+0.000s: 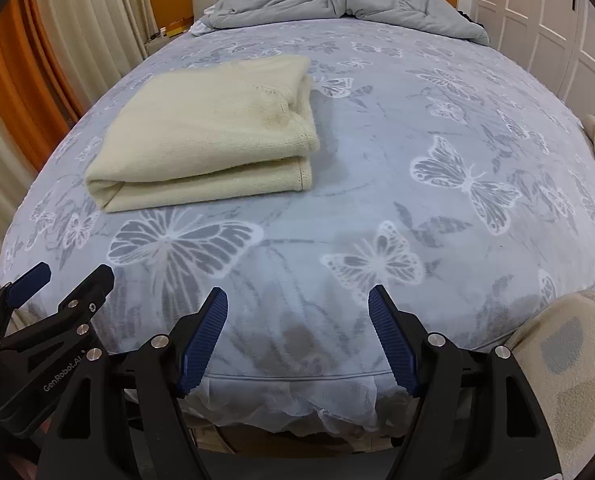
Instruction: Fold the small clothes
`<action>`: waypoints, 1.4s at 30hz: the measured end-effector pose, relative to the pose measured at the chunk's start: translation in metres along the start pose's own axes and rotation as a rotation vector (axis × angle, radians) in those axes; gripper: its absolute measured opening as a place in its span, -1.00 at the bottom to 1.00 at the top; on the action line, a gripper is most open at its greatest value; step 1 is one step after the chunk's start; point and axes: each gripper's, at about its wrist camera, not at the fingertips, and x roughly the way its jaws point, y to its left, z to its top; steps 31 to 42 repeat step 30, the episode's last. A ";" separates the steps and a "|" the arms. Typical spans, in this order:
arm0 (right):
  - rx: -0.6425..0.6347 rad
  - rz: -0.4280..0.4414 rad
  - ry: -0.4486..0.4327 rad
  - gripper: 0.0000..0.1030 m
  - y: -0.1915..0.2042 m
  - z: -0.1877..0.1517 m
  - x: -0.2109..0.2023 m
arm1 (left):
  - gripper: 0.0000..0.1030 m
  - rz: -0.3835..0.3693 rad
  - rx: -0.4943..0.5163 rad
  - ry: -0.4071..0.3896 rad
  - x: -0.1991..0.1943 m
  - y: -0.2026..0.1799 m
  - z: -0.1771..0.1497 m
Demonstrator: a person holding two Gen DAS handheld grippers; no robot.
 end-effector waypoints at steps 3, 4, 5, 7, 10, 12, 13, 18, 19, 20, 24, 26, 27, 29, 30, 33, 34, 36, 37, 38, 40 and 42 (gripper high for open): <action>-0.007 -0.002 -0.002 0.37 0.001 0.000 0.000 | 0.63 0.001 -0.004 0.000 0.001 0.001 0.001; -0.010 -0.003 -0.002 0.37 0.001 0.000 0.000 | 0.63 0.002 -0.005 0.001 0.001 0.002 0.001; -0.014 -0.004 -0.001 0.37 0.001 0.000 0.000 | 0.63 0.001 -0.006 0.003 0.002 0.002 0.001; -0.016 -0.004 -0.001 0.37 0.002 0.000 0.000 | 0.63 0.004 -0.010 0.007 0.003 0.003 0.001; -0.018 -0.005 -0.005 0.37 0.002 -0.001 -0.001 | 0.61 0.014 -0.016 -0.002 0.002 0.004 0.001; -0.020 -0.007 -0.007 0.37 0.004 -0.001 0.000 | 0.61 0.008 -0.019 -0.003 0.002 0.005 0.001; -0.021 -0.008 -0.007 0.37 0.004 -0.001 0.000 | 0.60 0.010 -0.015 -0.007 0.002 0.004 0.001; -0.024 -0.010 -0.010 0.37 0.006 -0.002 -0.001 | 0.58 0.011 0.005 -0.011 0.002 0.002 0.000; -0.025 -0.009 -0.011 0.37 0.006 -0.002 -0.001 | 0.58 0.011 0.006 -0.010 0.002 0.002 0.000; -0.026 -0.010 -0.012 0.37 0.006 -0.002 -0.001 | 0.58 0.012 0.007 -0.011 0.002 0.001 0.000; -0.025 -0.009 -0.011 0.37 0.005 -0.001 0.000 | 0.45 0.008 0.008 0.001 0.003 0.000 0.000; -0.023 -0.008 -0.008 0.37 0.006 -0.002 0.000 | 0.45 -0.002 0.008 0.006 0.004 -0.001 0.000; -0.025 -0.008 -0.008 0.37 0.007 -0.002 0.000 | 0.45 -0.001 0.009 0.005 0.004 -0.001 0.000; -0.026 -0.010 -0.011 0.37 0.010 -0.002 -0.002 | 0.45 -0.007 0.010 0.006 0.005 -0.001 0.000; -0.026 -0.010 -0.011 0.37 0.010 -0.002 -0.002 | 0.43 -0.010 0.011 0.006 0.005 -0.002 0.000; -0.026 -0.010 -0.011 0.37 0.010 -0.002 -0.002 | 0.43 -0.010 0.011 0.006 0.005 -0.002 0.000; -0.026 -0.010 -0.011 0.37 0.010 -0.002 -0.002 | 0.43 -0.010 0.011 0.006 0.005 -0.002 0.000; -0.026 -0.010 -0.011 0.37 0.010 -0.002 -0.002 | 0.43 -0.010 0.011 0.006 0.005 -0.002 0.000; -0.026 -0.010 -0.011 0.37 0.010 -0.002 -0.002 | 0.43 -0.010 0.011 0.006 0.005 -0.002 0.000; -0.026 -0.010 -0.011 0.37 0.010 -0.002 -0.002 | 0.43 -0.010 0.011 0.006 0.005 -0.002 0.000; -0.026 -0.010 -0.011 0.37 0.010 -0.002 -0.002 | 0.43 -0.010 0.011 0.006 0.005 -0.002 0.000; -0.026 -0.010 -0.011 0.37 0.010 -0.002 -0.002 | 0.43 -0.010 0.011 0.006 0.005 -0.002 0.000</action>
